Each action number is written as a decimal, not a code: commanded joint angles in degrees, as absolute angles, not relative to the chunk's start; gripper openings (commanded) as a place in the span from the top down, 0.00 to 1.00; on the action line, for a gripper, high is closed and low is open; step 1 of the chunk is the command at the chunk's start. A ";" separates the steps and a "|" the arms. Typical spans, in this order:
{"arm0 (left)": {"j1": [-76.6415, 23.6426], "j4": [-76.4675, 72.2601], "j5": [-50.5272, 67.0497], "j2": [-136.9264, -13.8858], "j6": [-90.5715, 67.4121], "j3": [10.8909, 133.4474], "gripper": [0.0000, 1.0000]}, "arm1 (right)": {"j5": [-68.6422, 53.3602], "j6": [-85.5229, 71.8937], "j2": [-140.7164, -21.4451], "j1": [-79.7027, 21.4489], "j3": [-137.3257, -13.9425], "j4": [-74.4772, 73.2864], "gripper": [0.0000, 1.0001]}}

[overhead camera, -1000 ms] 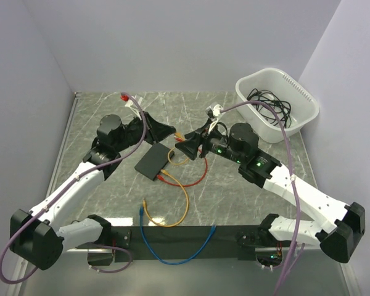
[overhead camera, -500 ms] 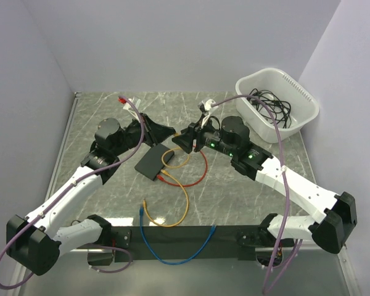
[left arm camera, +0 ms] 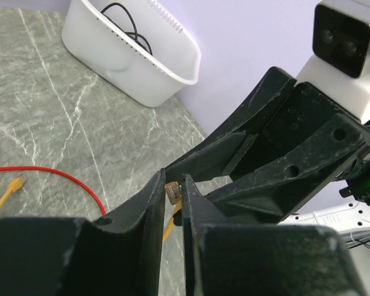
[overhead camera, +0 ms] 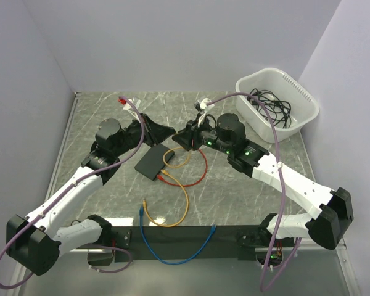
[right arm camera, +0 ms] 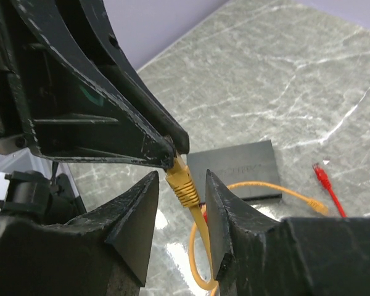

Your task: Insert the plug into the switch port

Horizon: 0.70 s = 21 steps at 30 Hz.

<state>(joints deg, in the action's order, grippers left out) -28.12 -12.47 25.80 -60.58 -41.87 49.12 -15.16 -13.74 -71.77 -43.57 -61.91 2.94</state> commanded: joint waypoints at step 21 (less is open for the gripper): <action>-28.56 -15.03 22.06 -58.81 -43.15 47.99 0.24 | -17.22 -14.59 -70.40 -42.98 -60.65 5.98 1.00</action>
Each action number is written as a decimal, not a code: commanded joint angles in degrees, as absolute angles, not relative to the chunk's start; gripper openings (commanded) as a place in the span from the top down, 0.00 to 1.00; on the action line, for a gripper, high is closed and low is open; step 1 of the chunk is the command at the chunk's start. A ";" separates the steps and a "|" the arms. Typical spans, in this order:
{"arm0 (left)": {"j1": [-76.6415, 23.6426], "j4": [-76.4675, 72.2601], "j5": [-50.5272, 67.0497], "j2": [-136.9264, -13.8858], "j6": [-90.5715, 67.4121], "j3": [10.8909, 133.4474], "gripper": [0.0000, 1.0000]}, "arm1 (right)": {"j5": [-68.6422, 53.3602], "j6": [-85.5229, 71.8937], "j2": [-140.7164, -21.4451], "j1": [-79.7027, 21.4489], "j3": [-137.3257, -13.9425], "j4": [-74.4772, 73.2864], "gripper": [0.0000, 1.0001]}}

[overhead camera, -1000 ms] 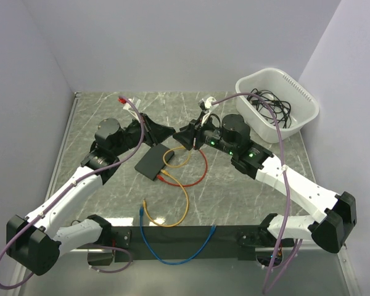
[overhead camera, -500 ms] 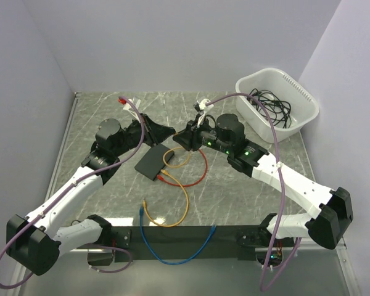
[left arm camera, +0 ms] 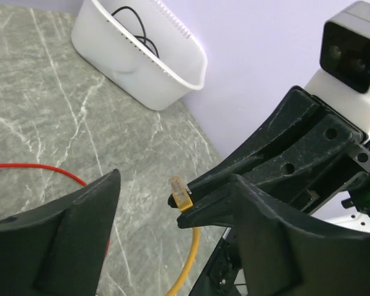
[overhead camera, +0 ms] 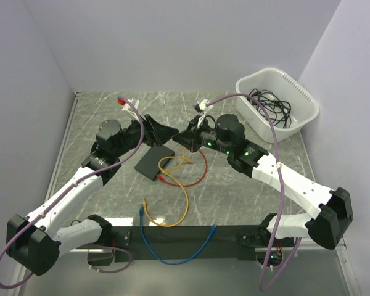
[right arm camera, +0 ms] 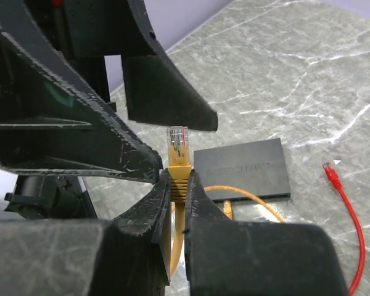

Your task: Insert the plug into the switch port

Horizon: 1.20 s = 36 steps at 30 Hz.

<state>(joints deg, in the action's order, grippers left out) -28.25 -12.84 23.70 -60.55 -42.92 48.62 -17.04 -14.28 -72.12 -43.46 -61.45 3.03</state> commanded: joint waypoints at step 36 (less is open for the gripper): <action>-28.56 -15.73 15.12 -53.44 -41.57 43.15 0.16 | 12.88 -12.83 -36.65 -43.15 -51.84 -12.72 1.00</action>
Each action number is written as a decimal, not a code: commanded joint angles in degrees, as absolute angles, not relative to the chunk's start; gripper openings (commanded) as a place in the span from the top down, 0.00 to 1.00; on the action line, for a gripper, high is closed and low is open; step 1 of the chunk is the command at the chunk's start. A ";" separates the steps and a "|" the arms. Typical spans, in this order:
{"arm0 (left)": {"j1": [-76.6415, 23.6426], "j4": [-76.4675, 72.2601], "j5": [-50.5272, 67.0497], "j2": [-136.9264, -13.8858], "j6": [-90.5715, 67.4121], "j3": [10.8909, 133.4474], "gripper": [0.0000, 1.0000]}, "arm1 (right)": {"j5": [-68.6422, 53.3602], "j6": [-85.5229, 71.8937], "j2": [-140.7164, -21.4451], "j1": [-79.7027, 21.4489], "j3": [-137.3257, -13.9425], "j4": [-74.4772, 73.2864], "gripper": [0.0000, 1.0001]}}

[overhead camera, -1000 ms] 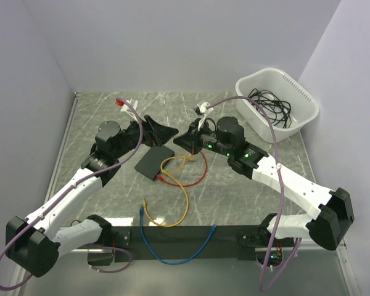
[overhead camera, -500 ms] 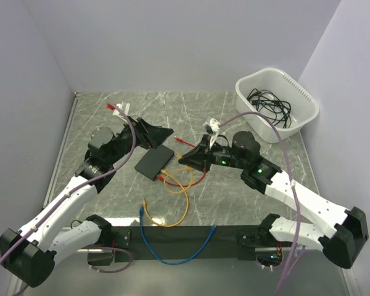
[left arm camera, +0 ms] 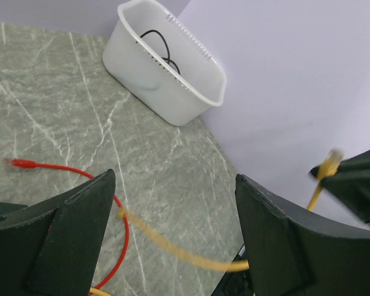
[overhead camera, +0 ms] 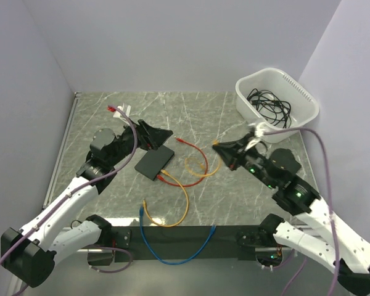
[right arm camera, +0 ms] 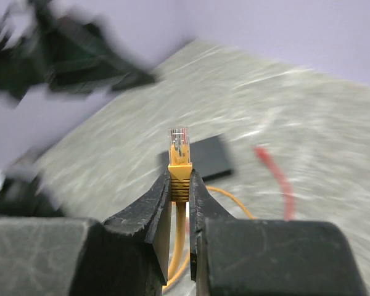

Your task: Insert the plug into the switch port

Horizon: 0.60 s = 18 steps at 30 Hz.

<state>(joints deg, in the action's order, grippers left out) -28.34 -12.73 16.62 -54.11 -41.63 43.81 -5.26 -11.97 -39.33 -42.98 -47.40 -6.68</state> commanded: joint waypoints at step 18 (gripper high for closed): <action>-28.56 -13.98 11.43 -57.48 -41.31 44.03 0.20 | -2.52 -15.12 -59.93 -65.48 -73.69 -49.14 1.00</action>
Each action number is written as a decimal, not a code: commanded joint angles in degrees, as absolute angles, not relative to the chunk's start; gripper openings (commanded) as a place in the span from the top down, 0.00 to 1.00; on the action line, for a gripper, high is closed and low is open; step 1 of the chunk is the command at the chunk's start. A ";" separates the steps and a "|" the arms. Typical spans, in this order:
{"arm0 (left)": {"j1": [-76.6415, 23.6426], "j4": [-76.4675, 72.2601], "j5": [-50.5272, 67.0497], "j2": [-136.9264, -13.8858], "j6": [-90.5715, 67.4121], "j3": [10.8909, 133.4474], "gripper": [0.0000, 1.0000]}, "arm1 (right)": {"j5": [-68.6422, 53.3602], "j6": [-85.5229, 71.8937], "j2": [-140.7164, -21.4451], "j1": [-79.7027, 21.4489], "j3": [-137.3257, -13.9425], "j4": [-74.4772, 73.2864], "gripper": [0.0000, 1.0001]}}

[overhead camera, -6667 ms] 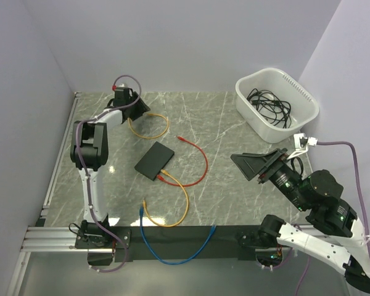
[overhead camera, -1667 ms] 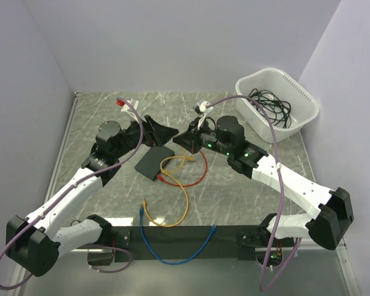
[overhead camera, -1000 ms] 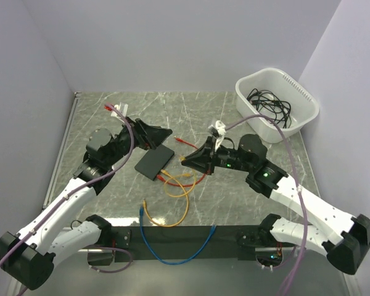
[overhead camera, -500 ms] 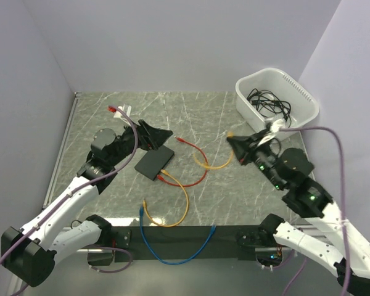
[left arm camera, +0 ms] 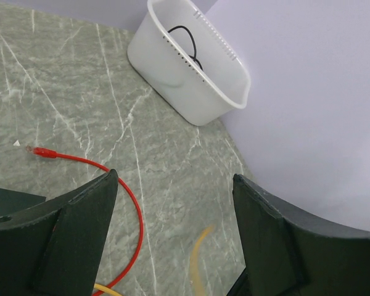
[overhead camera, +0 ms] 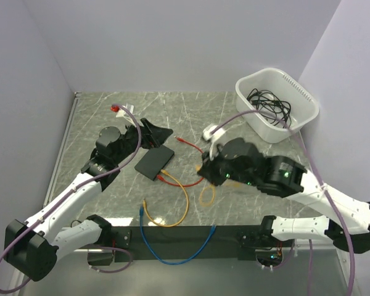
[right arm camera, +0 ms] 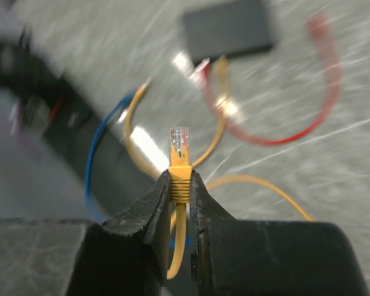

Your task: Insert the plug into the switch port

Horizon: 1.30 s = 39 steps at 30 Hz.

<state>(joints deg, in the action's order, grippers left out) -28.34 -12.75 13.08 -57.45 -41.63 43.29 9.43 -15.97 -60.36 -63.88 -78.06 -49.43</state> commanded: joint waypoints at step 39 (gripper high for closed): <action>-8.35 -30.58 22.41 -88.67 -41.57 39.38 0.24 | 15.02 -11.43 -106.96 -53.35 -69.87 -13.44 1.00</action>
<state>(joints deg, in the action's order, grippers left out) -8.91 -24.47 19.03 -86.46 -41.43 38.61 10.55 -12.69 -106.41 -51.92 -66.46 -16.25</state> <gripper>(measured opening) 0.767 0.176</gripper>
